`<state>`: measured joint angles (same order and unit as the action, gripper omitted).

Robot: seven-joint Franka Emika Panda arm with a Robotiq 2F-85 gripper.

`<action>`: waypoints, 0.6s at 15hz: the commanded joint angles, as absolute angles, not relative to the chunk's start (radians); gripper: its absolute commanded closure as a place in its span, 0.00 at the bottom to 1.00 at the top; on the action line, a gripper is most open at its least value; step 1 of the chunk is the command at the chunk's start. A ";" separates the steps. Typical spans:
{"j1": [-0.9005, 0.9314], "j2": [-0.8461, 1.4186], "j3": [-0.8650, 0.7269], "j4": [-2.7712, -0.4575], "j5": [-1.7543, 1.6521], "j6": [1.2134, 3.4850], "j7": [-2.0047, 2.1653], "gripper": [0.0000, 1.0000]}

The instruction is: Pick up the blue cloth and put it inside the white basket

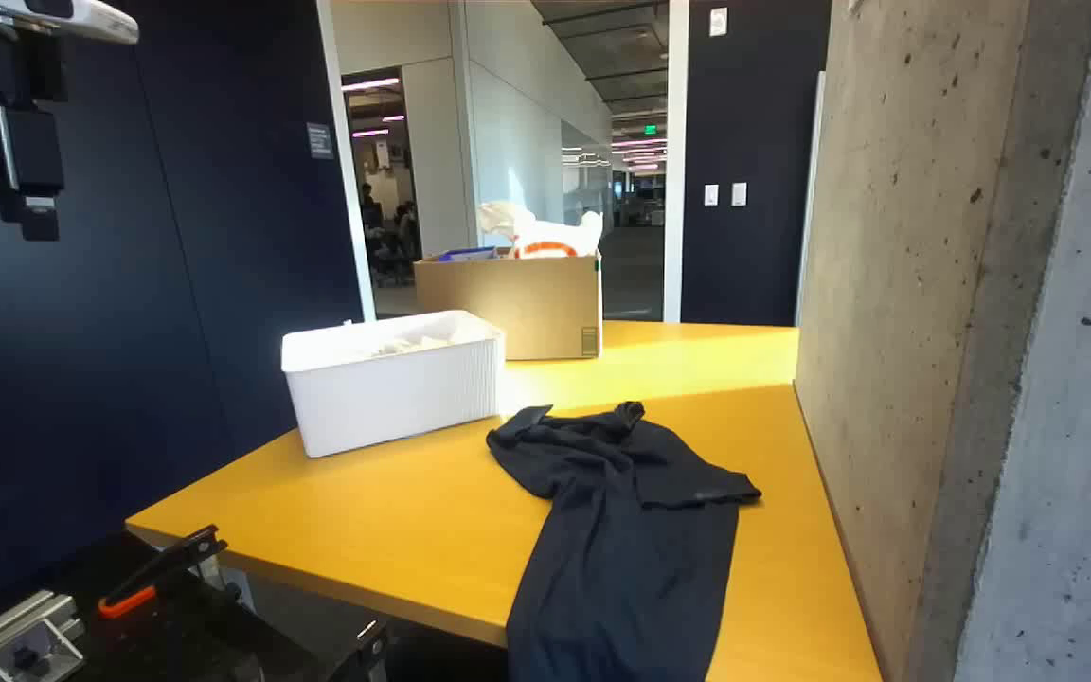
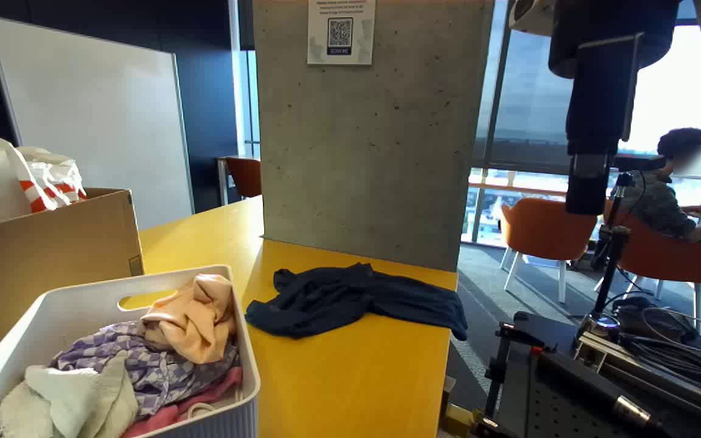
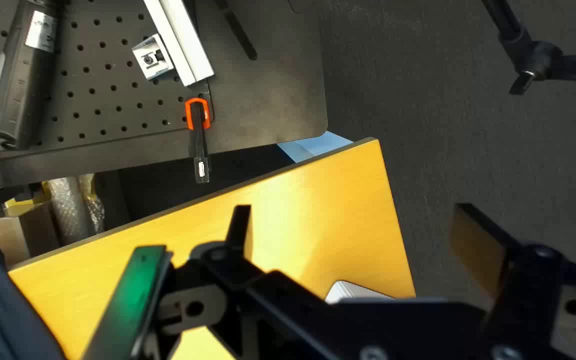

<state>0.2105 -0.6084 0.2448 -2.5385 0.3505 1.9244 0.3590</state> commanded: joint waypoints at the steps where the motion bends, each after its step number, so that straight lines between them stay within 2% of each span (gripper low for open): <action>1: 0.204 -0.609 0.250 -2.535 0.353 1.921 0.356 0.00; 6: 0.181 -0.583 0.250 -2.511 0.326 1.942 0.362 0.00; 9: 0.121 -0.575 0.190 -2.468 0.315 1.958 0.351 0.00</action>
